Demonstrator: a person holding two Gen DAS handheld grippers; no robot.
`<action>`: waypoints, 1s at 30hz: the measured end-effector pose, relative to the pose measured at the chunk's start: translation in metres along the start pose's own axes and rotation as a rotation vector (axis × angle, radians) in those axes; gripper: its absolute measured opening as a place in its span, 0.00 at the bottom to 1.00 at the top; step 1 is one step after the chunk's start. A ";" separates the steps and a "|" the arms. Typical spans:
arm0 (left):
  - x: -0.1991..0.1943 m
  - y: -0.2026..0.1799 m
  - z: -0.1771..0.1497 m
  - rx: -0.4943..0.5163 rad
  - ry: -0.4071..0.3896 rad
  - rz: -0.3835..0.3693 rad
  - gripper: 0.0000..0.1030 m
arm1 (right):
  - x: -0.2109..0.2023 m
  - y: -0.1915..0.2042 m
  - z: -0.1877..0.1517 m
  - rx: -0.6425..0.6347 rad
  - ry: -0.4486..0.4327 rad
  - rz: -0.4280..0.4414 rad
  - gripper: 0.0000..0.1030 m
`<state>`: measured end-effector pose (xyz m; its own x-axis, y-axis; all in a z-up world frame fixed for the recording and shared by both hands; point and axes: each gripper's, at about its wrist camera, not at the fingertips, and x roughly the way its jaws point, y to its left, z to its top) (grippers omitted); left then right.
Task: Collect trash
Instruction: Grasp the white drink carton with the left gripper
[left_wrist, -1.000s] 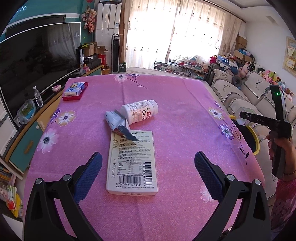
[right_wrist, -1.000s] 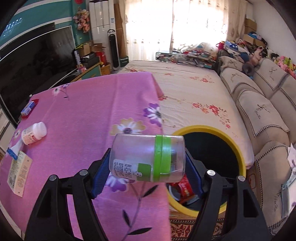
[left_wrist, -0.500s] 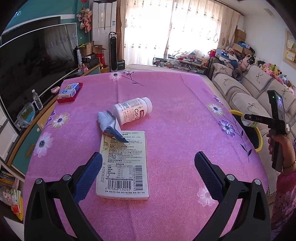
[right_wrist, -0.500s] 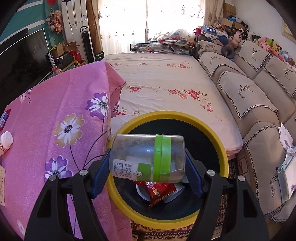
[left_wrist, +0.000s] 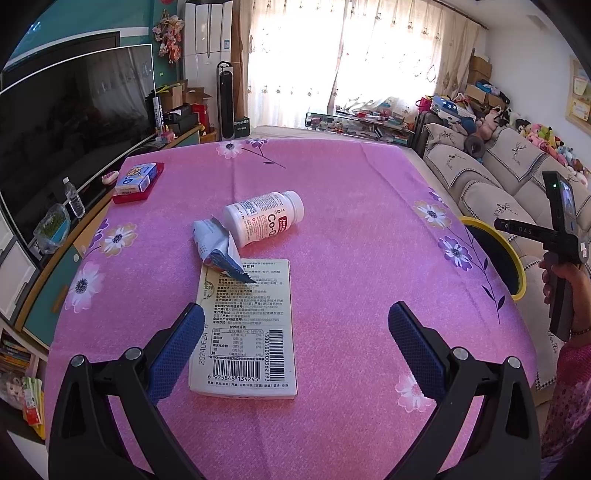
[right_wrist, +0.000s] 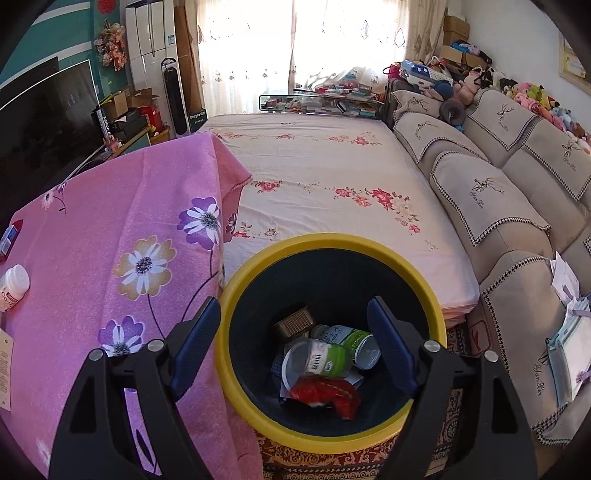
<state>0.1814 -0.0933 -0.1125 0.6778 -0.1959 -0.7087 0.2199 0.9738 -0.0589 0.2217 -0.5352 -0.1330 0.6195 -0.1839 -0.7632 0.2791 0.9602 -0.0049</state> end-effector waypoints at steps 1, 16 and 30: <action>0.001 0.000 0.000 -0.001 0.002 0.002 0.95 | -0.005 0.003 -0.001 -0.006 -0.009 0.003 0.76; 0.019 0.014 -0.010 -0.033 0.047 -0.001 0.95 | -0.033 0.025 -0.001 -0.050 -0.038 0.051 0.77; 0.042 0.016 -0.012 -0.020 0.079 0.028 0.95 | -0.028 0.031 -0.002 -0.062 -0.028 0.059 0.77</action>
<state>0.2044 -0.0849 -0.1514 0.6258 -0.1594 -0.7635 0.1870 0.9810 -0.0515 0.2114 -0.5001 -0.1125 0.6539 -0.1313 -0.7451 0.1956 0.9807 -0.0011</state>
